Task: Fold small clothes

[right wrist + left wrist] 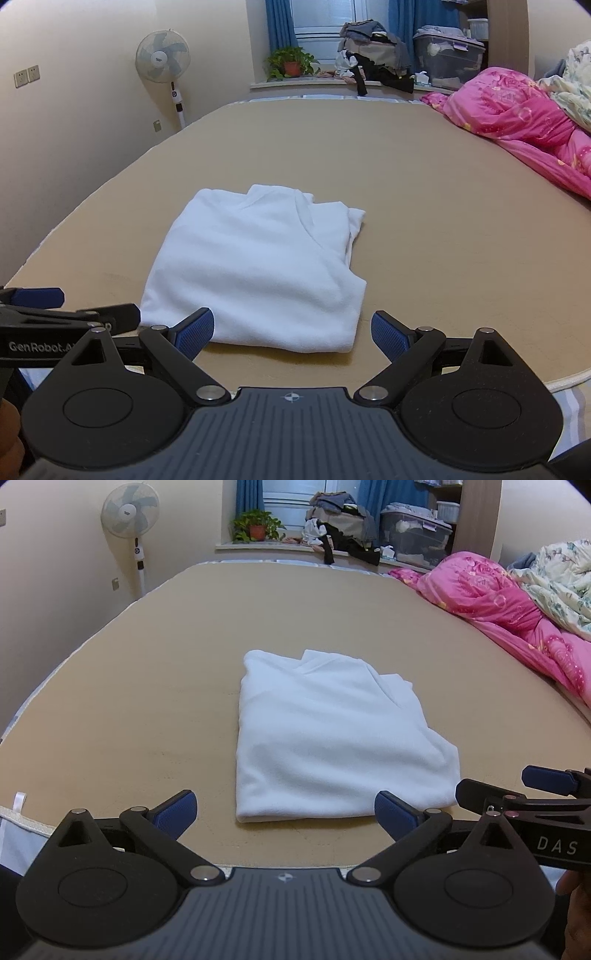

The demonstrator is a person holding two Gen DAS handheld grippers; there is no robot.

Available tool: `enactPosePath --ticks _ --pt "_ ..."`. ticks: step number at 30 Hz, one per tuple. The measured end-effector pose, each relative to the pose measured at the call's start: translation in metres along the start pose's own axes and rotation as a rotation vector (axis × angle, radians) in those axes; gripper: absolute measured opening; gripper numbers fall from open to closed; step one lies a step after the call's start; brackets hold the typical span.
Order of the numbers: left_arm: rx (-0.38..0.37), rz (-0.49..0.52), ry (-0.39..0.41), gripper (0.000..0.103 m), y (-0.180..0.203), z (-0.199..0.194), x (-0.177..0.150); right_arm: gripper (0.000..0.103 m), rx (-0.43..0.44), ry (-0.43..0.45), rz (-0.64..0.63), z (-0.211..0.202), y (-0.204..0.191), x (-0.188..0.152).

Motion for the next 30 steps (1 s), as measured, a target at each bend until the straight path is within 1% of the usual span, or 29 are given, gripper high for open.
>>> enactPosePath --ticks 30 --pt "-0.001 -0.001 0.001 0.102 -0.0029 -0.0012 0.0018 0.093 -0.001 0.001 -0.009 0.004 -0.0049 0.0015"
Point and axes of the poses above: each gripper's, at about its wrist camera, not at the fingertips, and z roughly the way its jaws point, y to its right, x to its top, the point moved 6 cm from there along z, roughly the way its jaws point, and after that the axes turned 13 degrees about x, right-handed, at the moved point
